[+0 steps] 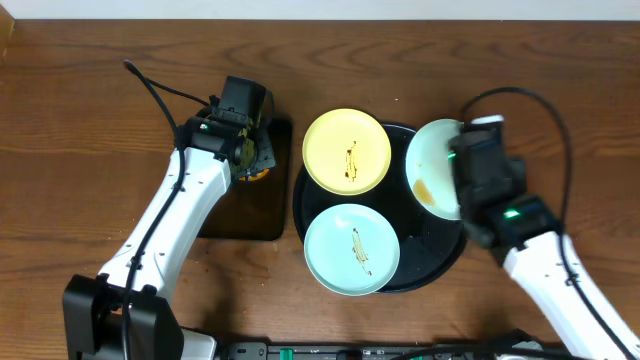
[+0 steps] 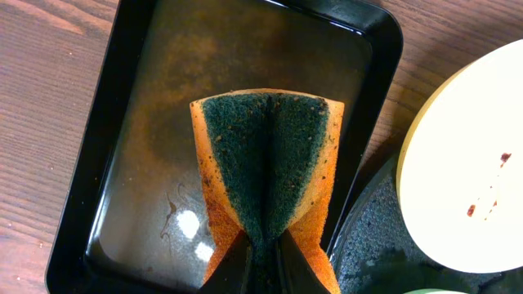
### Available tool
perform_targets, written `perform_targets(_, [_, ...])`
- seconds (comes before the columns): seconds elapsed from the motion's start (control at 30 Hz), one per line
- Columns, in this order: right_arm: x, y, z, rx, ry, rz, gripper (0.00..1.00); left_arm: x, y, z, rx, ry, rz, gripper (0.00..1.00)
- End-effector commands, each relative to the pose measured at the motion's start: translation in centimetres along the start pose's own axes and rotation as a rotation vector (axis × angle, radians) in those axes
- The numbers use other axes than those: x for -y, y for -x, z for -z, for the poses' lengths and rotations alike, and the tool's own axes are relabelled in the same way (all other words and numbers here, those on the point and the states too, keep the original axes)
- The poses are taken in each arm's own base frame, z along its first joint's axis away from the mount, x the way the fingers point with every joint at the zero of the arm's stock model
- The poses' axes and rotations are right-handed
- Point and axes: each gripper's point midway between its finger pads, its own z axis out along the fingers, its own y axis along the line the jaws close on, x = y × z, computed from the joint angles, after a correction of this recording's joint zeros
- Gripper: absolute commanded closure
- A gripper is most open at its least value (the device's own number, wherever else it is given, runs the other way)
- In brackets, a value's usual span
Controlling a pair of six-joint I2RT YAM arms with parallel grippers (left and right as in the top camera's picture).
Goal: Clean dirty plates on tray and stack at the side
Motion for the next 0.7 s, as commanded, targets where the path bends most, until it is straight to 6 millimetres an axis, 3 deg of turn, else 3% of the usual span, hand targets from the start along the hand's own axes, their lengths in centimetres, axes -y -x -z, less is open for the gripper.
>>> perform_targets(0.0, [1.7, 1.8, 2.4, 0.095, -0.250, 0.077, 0.99, -0.2, 0.9, 1.1, 0.039, -0.001, 0.000, 0.93])
perform_targets(0.17, [0.8, 3.2, 4.4, 0.182, -0.330, 0.111, 0.99, -0.2, 0.9, 1.1, 0.039, -0.001, 0.000, 0.93])
perform_targets(0.4, [1.5, 3.7, 4.2, 0.194, -0.352, 0.053, 0.99, -0.2, 0.9, 1.1, 0.039, -0.001, 0.000, 0.92])
perform_targets(0.57, [1.2, 2.7, 2.0, 0.133, -0.242, -0.050, 0.99, -0.1, 0.9, 1.1, 0.039, -0.001, 0.000, 0.92])
perform_targets(0.67, [1.7, 0.7, -0.9, 0.018, -0.117, -0.225, 0.99, -0.1, 0.9, 1.1, 0.038, -0.002, -0.001, 0.92])
